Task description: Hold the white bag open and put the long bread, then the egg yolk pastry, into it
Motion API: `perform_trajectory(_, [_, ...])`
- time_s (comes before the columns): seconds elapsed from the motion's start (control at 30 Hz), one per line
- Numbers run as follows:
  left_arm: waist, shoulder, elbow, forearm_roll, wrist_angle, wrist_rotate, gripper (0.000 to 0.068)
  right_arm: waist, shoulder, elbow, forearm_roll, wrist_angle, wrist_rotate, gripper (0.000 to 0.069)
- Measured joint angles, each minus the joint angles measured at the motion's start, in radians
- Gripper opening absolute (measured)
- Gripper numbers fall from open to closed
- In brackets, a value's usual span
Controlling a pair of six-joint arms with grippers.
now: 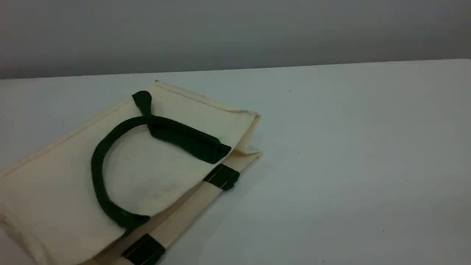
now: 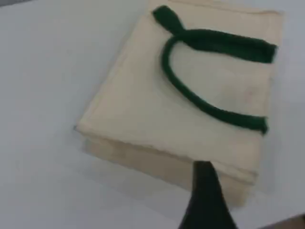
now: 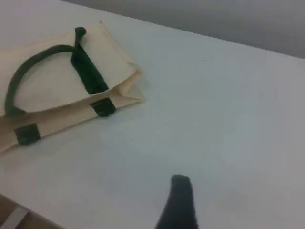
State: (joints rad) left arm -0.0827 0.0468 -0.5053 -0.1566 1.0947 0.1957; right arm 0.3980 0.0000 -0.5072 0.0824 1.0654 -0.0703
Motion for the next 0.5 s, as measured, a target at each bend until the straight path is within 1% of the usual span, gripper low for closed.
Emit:
perform_trajectory(0.1, [0.0, 0.0, 0.0, 0.025, -0.011, -0.036, 0.044, 0.0, 0.0, 0.0, -0.001, 0.0, 0.0, 0.0536])
perform_trajectory(0.5, [0.0, 0.0, -0.001, 0.029, -0.008, -0.037, 0.044, 0.0, 0.0, 0.0, -0.042, 0.001, 0.045, 0.0534])
